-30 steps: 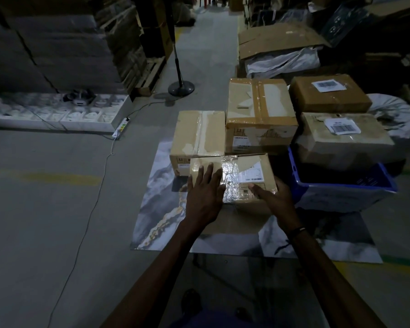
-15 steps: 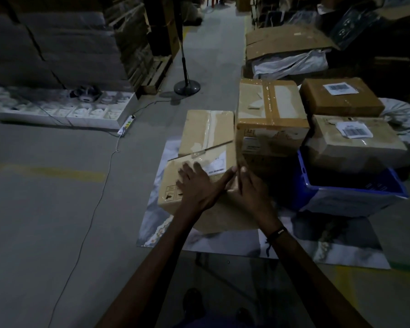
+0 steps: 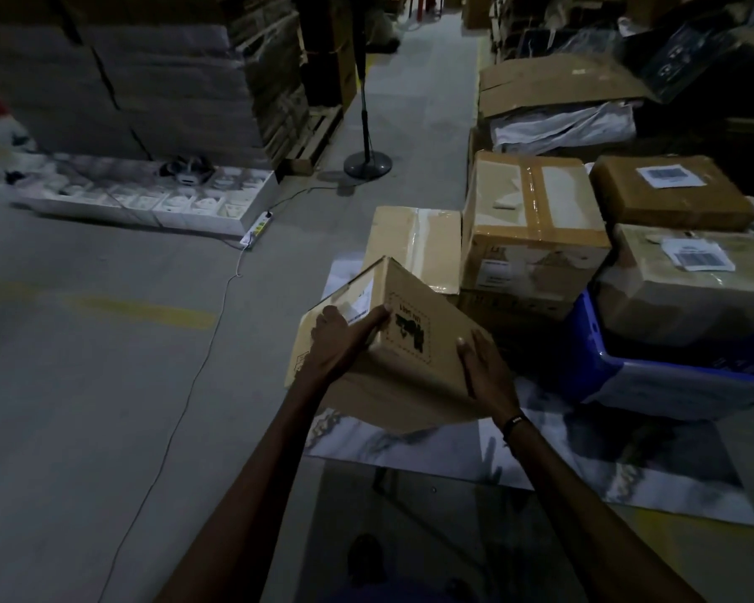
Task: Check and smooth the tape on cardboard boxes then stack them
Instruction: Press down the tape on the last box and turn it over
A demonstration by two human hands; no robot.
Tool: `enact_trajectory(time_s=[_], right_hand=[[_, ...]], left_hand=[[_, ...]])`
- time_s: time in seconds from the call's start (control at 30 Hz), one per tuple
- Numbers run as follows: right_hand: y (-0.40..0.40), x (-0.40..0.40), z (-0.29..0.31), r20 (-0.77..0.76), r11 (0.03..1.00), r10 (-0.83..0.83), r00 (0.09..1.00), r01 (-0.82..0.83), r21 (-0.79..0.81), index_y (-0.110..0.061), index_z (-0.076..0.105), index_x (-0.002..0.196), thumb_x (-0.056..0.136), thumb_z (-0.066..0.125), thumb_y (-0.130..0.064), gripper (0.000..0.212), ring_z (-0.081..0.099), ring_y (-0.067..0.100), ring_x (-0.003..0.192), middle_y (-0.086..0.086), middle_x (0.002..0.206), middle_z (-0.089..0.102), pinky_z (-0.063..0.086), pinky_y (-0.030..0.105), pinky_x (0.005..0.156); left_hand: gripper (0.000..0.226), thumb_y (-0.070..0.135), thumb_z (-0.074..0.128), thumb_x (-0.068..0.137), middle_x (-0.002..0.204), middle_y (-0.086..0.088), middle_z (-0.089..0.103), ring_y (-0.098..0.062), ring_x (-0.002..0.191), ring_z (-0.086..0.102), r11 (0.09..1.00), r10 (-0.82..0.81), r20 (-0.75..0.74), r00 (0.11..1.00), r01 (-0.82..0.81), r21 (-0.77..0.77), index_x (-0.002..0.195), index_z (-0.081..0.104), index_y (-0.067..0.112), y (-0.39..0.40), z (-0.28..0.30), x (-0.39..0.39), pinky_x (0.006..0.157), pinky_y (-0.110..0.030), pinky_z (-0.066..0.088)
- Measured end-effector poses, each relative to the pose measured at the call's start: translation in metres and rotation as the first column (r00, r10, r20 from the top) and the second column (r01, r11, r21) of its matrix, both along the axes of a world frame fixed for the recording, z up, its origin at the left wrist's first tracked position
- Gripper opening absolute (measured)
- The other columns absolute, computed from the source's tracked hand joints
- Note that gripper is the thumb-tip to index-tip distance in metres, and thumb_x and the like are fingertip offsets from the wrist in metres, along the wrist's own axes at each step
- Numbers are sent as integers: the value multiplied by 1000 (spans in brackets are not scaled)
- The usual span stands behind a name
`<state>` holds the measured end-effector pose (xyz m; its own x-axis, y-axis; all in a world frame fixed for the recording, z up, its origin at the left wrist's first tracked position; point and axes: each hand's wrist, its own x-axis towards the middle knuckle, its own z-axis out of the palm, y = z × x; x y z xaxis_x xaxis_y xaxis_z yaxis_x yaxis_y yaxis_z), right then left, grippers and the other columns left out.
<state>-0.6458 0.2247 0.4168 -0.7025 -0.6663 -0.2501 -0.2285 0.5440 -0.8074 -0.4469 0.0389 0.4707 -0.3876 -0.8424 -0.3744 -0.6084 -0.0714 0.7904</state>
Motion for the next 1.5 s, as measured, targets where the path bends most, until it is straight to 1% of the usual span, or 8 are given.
enact_trajectory(time_s=[0.17,0.27,0.4,0.6,0.9,0.97,1.07,1.5], right_hand=[[-1,-2,5,-61,999,-46,997,45,-15,-34,34,156,88,37,-84,85,35,31,145,3,165,27,31,46,117],[-1,-8,12,-124,996,-62,990,70,58,-40,33,155,86,35,-86,82,29,35,149,0,168,18,27,55,119],[4,-16,23,-223,987,-40,974,73,142,-45,32,156,95,43,-72,67,19,41,150,-9,170,7,23,59,118],[12,-18,13,-306,978,25,952,40,203,-49,32,154,96,44,-68,62,1,44,152,-7,171,7,19,66,119],[8,4,14,-522,933,167,836,37,358,-47,35,151,100,36,-62,53,-2,44,154,1,168,19,8,78,113],[2,10,15,-551,927,211,807,15,375,-47,37,149,99,36,-62,53,5,40,155,0,166,26,9,75,115],[-5,20,15,-551,945,216,806,-30,327,-44,47,146,100,45,-56,48,15,31,155,-1,165,31,14,64,120],[5,13,19,-474,982,159,866,-89,167,-30,60,141,101,58,-37,40,30,21,151,-3,160,40,20,44,122]], left_hand=[[97,73,60,85,151,-4,42,-22,129,46,997,-64,-195,979,55,-51,159,26,20,23,41,7,92,-31,44],[72,75,56,86,142,-5,60,-23,125,60,982,-190,-319,929,179,-64,144,49,33,24,38,8,105,-45,47],[57,70,43,97,123,3,71,-19,114,68,958,-277,-269,923,244,-151,138,57,33,24,15,10,98,-47,54],[33,37,52,106,103,28,67,18,99,62,932,-246,-219,944,169,-322,136,46,49,44,-2,10,82,-10,52],[18,28,61,102,137,18,52,-1,110,64,854,-327,-254,910,170,-491,118,64,35,50,-28,2,88,-31,59],[17,38,62,99,138,27,47,-12,119,60,809,-350,-146,925,220,-545,115,66,35,52,-28,-6,97,-45,55],[39,50,55,97,152,0,48,-23,143,40,671,-357,160,920,372,-641,125,68,25,55,-24,-24,115,-45,27],[28,25,71,94,146,-10,55,-29,137,47,790,-418,86,904,409,-457,118,74,10,60,-3,-41,108,-34,36]])
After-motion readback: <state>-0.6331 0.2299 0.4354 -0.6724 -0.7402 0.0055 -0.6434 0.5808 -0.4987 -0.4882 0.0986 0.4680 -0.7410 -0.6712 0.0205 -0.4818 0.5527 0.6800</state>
